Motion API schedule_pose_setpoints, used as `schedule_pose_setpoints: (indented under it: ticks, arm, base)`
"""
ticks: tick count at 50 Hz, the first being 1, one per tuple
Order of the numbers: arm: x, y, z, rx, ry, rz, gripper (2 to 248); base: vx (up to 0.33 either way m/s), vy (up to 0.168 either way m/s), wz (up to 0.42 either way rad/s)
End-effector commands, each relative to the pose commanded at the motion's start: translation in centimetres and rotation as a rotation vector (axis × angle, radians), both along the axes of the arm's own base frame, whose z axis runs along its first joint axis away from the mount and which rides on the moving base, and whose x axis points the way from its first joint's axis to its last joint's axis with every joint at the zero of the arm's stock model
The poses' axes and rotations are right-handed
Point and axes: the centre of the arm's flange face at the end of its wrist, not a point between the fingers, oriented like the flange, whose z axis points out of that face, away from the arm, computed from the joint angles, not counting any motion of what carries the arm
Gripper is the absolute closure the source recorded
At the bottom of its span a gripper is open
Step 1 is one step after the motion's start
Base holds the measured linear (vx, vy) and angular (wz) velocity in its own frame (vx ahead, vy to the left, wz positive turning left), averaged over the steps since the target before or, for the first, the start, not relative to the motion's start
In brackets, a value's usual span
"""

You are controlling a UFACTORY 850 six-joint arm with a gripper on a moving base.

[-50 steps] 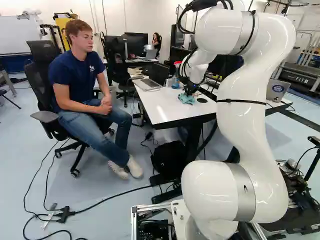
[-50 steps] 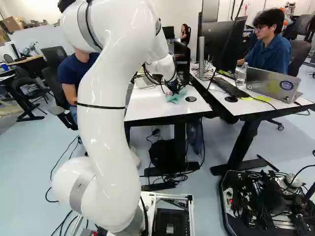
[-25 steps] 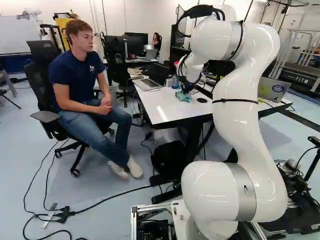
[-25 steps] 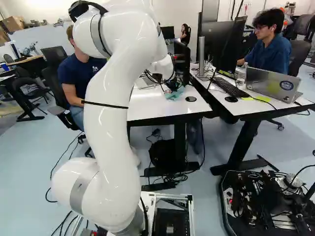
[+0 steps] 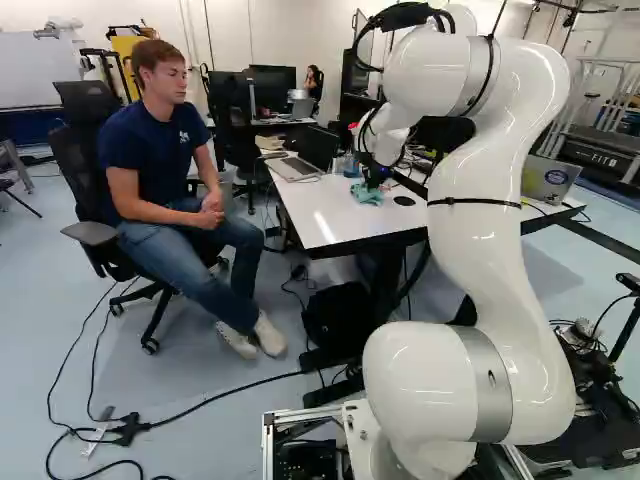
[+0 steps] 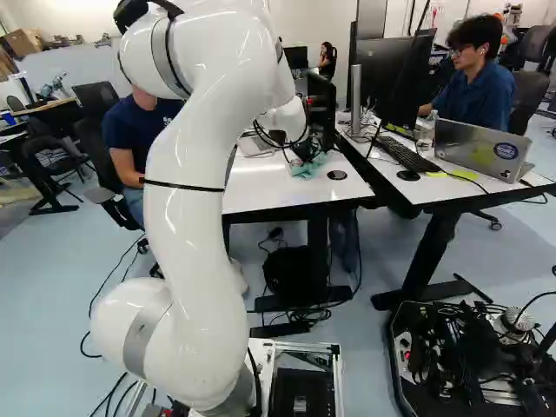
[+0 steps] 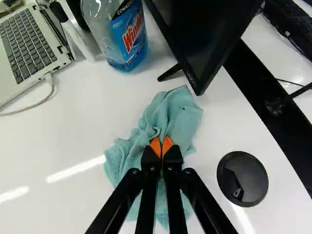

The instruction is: Clean the table with the green towel

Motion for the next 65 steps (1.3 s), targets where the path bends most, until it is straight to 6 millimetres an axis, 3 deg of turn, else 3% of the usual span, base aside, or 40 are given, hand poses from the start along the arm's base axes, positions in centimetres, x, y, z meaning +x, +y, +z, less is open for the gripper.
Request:
schedule_pose_setpoints:
  ticks: [30, 40, 65]
  arm:
    - [-5.3, -0.4, 0.5, 0.009, 0.039, -0.024, 225]
    - [-5.7, -0.4, 0.8, 0.009, 0.037, -0.026, 225]
    - [-6.6, -0.2, 3.9, -0.002, -0.008, -0.026, 225]
  base:
    - [0.000, 0.000, 0.000]
    - [0.000, 0.000, 0.000]
    - [0.000, 0.000, 0.000]
